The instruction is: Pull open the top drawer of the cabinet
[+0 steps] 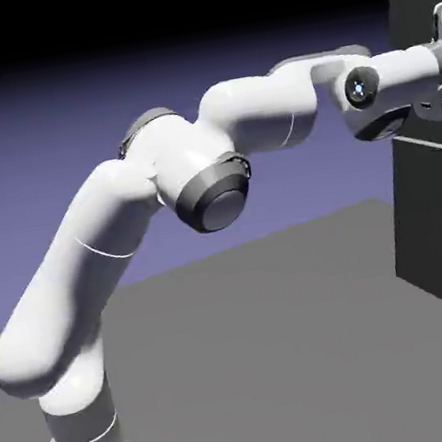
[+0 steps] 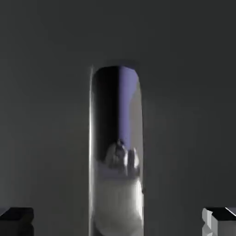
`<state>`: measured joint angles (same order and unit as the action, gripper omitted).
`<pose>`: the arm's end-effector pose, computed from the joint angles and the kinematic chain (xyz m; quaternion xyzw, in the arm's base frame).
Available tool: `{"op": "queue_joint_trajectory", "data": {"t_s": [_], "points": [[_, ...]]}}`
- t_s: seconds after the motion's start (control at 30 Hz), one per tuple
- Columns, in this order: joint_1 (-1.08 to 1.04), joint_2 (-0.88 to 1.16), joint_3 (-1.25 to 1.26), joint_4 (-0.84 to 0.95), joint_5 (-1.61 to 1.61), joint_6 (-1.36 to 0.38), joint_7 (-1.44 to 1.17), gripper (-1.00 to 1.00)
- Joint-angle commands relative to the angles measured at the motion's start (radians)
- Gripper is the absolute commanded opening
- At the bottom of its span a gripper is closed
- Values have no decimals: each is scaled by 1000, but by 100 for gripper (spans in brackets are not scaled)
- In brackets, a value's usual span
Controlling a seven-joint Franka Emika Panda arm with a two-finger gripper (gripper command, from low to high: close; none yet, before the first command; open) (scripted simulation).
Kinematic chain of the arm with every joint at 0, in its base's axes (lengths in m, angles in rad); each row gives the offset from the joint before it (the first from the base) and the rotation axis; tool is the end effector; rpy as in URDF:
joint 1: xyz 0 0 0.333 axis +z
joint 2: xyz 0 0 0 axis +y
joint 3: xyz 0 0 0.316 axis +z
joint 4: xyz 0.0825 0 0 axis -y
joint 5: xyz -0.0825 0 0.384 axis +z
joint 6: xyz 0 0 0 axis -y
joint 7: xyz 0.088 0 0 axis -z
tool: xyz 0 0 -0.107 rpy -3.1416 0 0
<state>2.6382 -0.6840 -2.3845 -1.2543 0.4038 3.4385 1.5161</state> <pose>0.7394 -0.0830 0.5963 -0.2709 0.6532 -0.2704 0.6534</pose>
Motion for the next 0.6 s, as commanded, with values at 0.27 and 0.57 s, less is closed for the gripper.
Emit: {"op": "queue_joint_trajectory", "data": {"t_s": [0.27,0.57], "points": [[-256,102,228,-290,-84,108,64,-100],[-581,211,485,-580,-173,193,186,-100]]}}
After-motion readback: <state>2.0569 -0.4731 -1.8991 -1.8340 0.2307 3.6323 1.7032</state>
